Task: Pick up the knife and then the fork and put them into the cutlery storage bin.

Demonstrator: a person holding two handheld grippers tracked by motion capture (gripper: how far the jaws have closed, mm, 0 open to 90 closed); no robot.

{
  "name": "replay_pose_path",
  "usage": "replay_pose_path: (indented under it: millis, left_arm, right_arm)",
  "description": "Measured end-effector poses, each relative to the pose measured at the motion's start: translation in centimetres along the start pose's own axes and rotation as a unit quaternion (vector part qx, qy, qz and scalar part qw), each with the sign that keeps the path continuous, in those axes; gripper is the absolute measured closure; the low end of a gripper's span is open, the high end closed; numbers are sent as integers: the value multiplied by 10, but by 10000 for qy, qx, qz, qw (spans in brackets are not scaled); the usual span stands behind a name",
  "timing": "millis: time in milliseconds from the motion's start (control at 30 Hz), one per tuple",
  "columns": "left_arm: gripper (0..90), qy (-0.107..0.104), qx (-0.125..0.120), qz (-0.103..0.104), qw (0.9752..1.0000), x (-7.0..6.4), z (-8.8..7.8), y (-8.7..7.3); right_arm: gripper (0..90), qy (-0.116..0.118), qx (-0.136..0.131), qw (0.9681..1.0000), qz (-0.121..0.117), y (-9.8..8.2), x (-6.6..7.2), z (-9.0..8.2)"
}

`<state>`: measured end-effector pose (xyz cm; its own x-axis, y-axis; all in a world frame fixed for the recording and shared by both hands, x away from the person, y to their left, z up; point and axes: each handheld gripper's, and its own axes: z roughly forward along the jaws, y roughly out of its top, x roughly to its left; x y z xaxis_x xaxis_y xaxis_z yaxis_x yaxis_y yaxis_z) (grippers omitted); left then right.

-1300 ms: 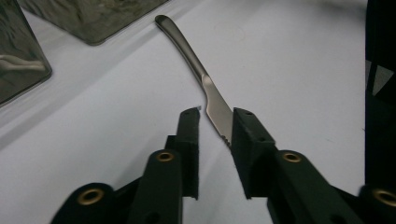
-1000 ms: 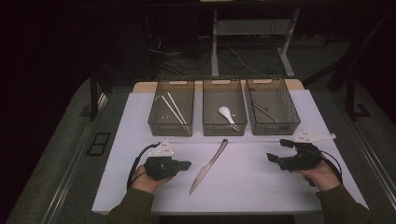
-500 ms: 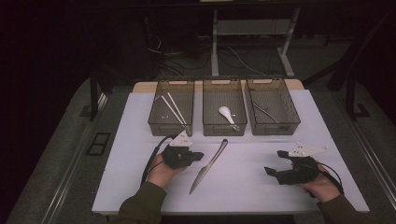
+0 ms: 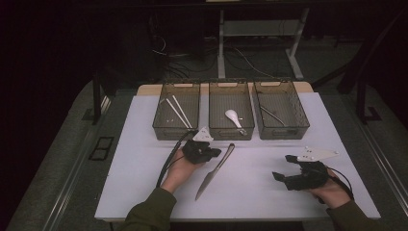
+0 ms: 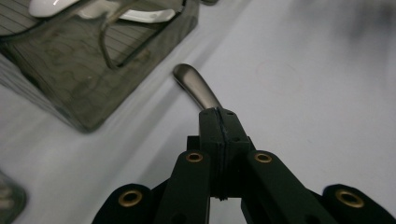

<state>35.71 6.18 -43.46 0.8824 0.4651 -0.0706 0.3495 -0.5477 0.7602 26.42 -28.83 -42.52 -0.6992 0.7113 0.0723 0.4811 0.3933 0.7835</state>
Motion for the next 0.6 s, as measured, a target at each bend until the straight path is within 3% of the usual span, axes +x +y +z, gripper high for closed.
replay_pose_path:
  millis: [267, 367, 600]
  left_arm:
    - [893, 156, 73, -85, 9998, 5, 26, 11]
    - [892, 270, 232, 27, 9994, 5, 36, 13]
    - [893, 139, 221, -60, 9996, 2, 51, 20]
  right_arm:
    - [182, -5, 0, 10000, 23, 0, -1, 0]
    - [182, 9, -4, 10000, 31, 0, -1, 0]
    - [182, 26, -55, 10000, 47, 0, -2, -2]
